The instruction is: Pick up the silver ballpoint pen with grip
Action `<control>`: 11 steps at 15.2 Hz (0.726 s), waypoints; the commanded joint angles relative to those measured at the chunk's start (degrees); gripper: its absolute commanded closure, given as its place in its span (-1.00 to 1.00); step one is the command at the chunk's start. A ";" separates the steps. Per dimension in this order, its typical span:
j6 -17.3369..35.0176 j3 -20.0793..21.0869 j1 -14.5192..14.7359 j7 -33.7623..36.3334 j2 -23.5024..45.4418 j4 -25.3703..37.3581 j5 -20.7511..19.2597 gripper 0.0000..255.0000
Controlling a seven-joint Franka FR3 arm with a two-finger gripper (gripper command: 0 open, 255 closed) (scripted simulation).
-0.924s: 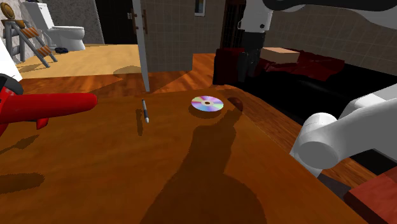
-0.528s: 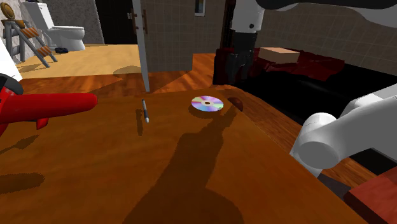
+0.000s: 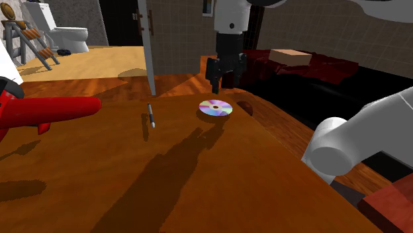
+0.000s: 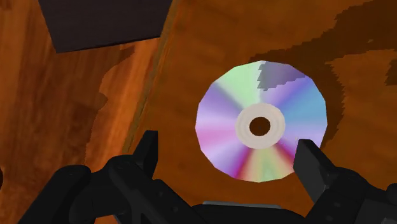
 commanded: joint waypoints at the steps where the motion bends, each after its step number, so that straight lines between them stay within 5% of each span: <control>1: 0.59 3.12 -0.33 5.13 3.10 2.81 0.68 -1.00; 11: 1.87 17.87 -2.12 30.67 24.08 21.75 -4.48 -1.00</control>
